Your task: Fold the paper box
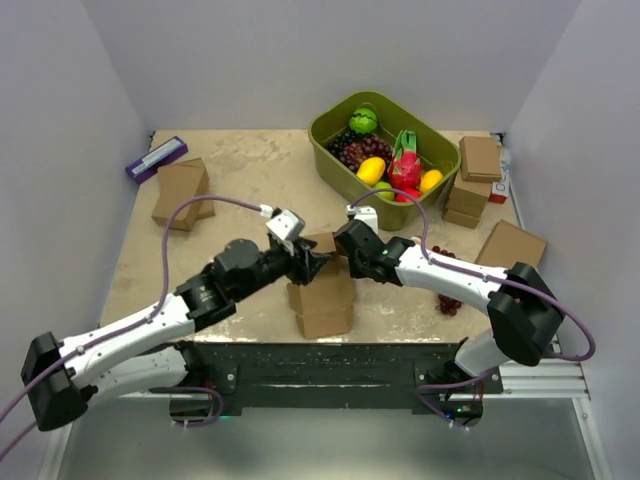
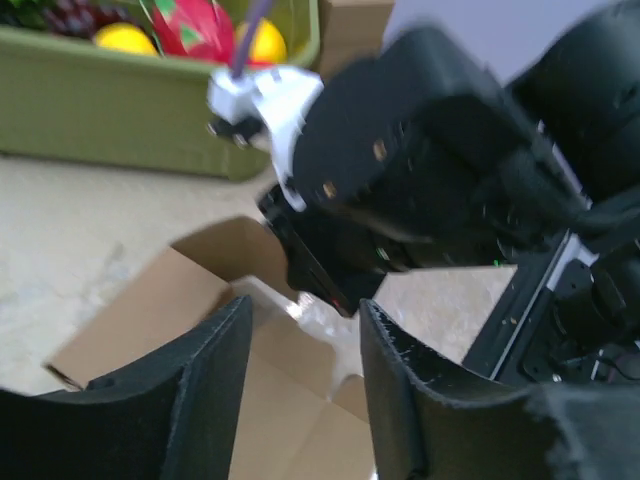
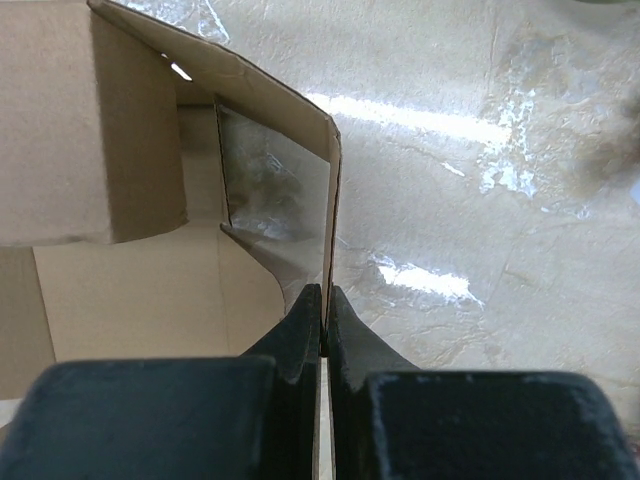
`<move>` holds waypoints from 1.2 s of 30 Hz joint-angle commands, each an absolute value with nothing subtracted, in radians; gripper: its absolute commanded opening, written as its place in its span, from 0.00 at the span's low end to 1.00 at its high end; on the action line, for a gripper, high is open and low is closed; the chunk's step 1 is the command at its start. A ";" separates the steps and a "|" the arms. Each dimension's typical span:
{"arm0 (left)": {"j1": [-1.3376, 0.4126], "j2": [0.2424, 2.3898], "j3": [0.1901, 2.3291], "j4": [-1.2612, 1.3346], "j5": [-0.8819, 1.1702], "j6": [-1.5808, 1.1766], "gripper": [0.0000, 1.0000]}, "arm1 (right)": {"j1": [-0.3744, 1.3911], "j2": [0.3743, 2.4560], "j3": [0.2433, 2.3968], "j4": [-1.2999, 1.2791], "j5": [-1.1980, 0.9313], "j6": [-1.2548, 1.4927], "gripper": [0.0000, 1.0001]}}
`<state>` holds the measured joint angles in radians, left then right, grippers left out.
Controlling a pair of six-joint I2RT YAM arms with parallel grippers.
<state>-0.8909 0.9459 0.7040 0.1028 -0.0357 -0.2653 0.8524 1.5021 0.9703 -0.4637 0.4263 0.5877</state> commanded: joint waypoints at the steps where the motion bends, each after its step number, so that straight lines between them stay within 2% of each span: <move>1: -1.031 1.054 0.542 0.288 -0.204 -0.426 0.49 | 0.857 1.457 0.962 -0.454 0.426 0.627 0.00; 8: -1.178 1.307 0.471 0.509 -0.233 -0.477 0.44 | 0.857 1.439 0.954 -0.466 0.434 0.640 0.00; 23: -1.181 1.577 0.433 0.894 -0.242 -0.459 0.40 | 0.859 1.436 0.943 -0.460 0.428 0.643 0.00; 29: -1.178 1.739 0.466 0.973 -0.223 -0.456 0.34 | 0.857 1.433 0.937 -0.460 0.414 0.647 0.00; 32: -1.178 1.769 0.443 0.992 -0.225 -0.472 0.29 | 0.857 1.414 0.936 -0.462 0.400 0.647 0.00; 36: -1.173 1.786 0.423 1.029 -0.215 -0.482 0.27 | 0.859 1.396 0.928 -0.442 0.351 0.646 0.00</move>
